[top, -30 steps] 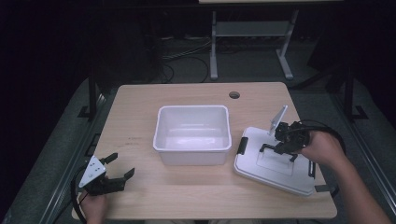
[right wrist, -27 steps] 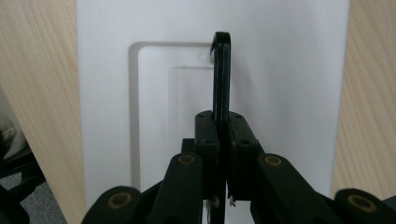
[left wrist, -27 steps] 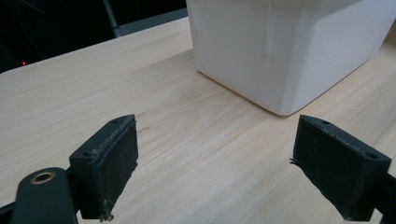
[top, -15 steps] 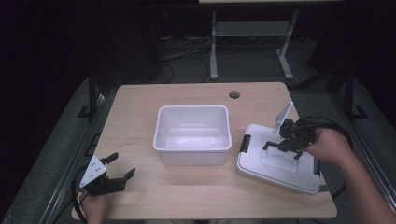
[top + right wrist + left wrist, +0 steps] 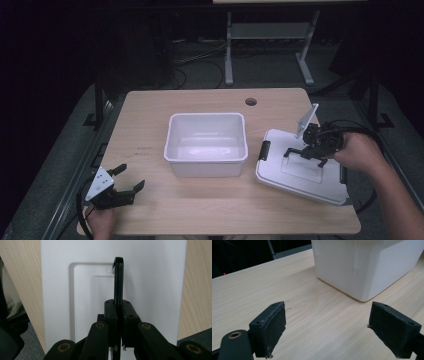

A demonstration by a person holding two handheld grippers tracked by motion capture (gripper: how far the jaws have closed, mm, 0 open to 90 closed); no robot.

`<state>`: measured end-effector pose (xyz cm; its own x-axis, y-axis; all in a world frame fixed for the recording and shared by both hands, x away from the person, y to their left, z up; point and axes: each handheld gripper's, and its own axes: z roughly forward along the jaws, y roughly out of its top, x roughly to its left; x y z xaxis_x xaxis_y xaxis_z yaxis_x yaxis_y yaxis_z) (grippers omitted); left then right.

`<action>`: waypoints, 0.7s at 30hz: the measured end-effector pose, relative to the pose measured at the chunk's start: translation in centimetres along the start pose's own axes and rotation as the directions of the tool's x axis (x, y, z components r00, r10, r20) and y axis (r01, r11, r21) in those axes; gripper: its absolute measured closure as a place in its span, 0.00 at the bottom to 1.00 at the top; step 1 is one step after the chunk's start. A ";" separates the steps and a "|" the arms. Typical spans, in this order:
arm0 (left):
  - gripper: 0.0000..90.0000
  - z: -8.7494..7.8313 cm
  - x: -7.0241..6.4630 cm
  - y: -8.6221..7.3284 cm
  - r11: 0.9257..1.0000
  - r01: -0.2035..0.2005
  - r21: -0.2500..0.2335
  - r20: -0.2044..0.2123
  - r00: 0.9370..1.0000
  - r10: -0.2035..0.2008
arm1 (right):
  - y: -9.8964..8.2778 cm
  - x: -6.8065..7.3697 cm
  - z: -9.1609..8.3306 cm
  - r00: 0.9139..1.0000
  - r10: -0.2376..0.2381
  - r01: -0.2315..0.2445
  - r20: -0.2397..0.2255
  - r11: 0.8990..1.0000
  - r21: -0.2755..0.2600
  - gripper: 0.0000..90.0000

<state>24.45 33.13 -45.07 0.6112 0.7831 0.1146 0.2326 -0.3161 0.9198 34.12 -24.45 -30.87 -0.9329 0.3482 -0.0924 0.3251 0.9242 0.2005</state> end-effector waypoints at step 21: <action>0.15 -0.1 0.1 0.0 1.000 0.003 -0.004 -0.003 1.000 -0.003 | 1.0 0.0 -3.6 1.000 -0.021 0.021 0.018 0.999 -0.029 0.94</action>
<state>24.44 33.30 -45.05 0.6083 0.7856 0.1134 0.2314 -0.3121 0.9214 33.88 -24.13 -27.11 -0.9364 0.3318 -0.1141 0.3006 0.9265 0.2265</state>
